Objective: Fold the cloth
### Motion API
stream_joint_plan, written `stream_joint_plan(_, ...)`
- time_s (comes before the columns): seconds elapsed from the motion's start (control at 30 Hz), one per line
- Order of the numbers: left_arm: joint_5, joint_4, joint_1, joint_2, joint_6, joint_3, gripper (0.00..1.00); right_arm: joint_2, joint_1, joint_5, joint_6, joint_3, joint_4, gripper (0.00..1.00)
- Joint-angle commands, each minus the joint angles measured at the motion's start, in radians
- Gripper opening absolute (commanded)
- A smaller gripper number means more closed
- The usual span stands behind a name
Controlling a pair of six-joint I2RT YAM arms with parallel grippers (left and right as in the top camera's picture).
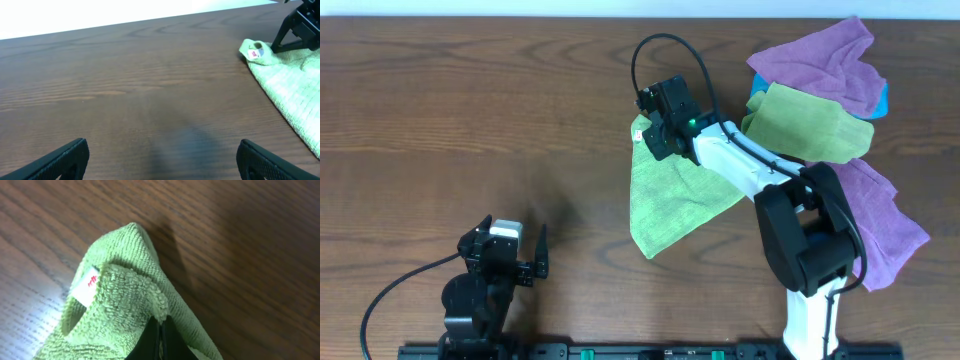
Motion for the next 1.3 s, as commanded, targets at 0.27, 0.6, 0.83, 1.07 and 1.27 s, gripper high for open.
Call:
stream_joint_plan(0.27, -0.018, -0.011, -0.003, -0.006, -0.011, -0.019, 0.95, 0.013, -0.077, 0.728, 0.639, 0.01, -0.159, 0.02)
stream_joint_plan(0.6, -0.018, -0.011, -0.003, -0.006, -0.011, -0.019, 0.95, 0.013, -0.154, 0.675, 0.772, 0.01, -0.355, 0.02)
stream_joint_plan(0.83, -0.018, -0.011, -0.003, -0.006, -0.011, -0.019, 0.95, 0.012, -0.15, 0.618, 0.763, 0.01, -0.408, 0.89)
stream_joint_plan(1.07, -0.018, -0.011, -0.003, -0.006, -0.011, -0.019, 0.96, -0.01, -0.106, 0.529, 0.72, 0.021, -0.418, 0.58)
stream_joint_plan(1.27, -0.018, -0.011, -0.003, -0.006, -0.011, -0.019, 0.95, -0.098, -0.047, 0.53, 0.639, 0.094, -0.417, 0.48)
